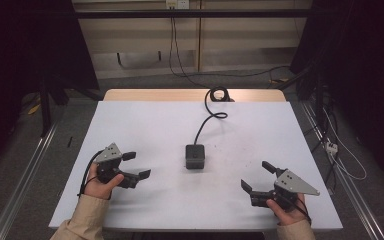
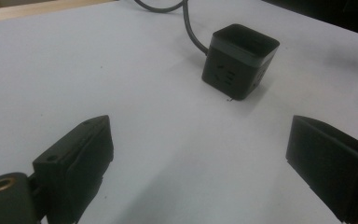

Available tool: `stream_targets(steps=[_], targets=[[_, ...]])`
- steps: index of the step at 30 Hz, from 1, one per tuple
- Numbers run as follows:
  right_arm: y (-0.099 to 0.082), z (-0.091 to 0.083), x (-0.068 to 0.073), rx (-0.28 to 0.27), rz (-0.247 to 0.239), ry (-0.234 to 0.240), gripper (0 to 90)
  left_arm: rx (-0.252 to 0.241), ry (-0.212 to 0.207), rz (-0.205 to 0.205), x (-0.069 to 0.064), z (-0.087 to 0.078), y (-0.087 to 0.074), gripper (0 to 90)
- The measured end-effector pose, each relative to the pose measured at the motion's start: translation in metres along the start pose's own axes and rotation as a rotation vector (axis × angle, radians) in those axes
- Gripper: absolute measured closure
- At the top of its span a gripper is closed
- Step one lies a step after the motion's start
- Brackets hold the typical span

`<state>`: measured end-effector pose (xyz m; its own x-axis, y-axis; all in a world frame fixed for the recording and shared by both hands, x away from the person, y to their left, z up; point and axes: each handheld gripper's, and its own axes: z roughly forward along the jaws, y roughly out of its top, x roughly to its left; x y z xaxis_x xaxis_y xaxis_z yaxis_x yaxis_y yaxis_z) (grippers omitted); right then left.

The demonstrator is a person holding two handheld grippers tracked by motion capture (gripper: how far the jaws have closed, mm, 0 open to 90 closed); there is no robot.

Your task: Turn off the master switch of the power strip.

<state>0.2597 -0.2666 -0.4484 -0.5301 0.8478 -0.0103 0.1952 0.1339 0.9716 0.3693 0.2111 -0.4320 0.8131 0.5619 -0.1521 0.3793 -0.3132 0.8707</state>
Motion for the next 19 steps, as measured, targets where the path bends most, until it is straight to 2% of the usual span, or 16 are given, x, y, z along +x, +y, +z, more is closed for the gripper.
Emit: stream_targets(steps=[9,19], targets=[[-0.001,0.001,0.0,0.004,0.005,-0.001,5.3,-0.005,0.019,-0.016,0.005,-0.011,-0.009,7.0],[-0.001,0.003,0.0,0.019,0.012,-0.006,5.3,-0.017,0.027,-0.024,0.005,-0.014,-0.011,6.8]])
